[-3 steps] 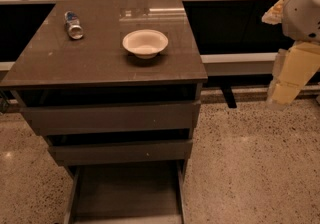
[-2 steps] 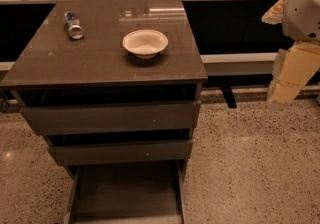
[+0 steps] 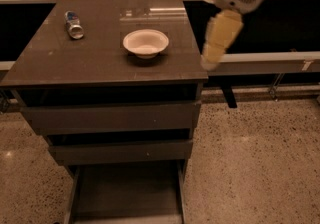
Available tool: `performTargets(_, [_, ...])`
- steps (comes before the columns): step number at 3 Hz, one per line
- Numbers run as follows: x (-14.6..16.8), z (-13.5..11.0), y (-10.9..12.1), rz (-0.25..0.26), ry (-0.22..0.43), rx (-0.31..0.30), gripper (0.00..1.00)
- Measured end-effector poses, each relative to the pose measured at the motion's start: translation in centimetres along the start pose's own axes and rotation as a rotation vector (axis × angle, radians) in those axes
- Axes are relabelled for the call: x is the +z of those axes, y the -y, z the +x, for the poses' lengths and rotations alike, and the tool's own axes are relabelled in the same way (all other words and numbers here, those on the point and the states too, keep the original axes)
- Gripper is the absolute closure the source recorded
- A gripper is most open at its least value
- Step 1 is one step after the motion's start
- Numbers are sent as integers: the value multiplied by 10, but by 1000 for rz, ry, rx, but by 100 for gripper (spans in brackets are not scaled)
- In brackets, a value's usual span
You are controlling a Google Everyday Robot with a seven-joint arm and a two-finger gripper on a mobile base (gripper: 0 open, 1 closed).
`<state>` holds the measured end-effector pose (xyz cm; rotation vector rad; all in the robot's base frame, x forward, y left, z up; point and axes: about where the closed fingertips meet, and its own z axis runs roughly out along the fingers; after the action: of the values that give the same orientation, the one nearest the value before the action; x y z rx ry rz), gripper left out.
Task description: Place redbull can into bottom drawer
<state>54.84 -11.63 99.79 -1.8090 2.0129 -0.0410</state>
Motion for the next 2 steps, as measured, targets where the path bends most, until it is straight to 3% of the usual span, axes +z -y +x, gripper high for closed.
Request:
performTargets(1, [60, -79, 65, -51, 24, 26, 0])
performTargets(2, [97, -142, 101, -56, 16, 148, 0])
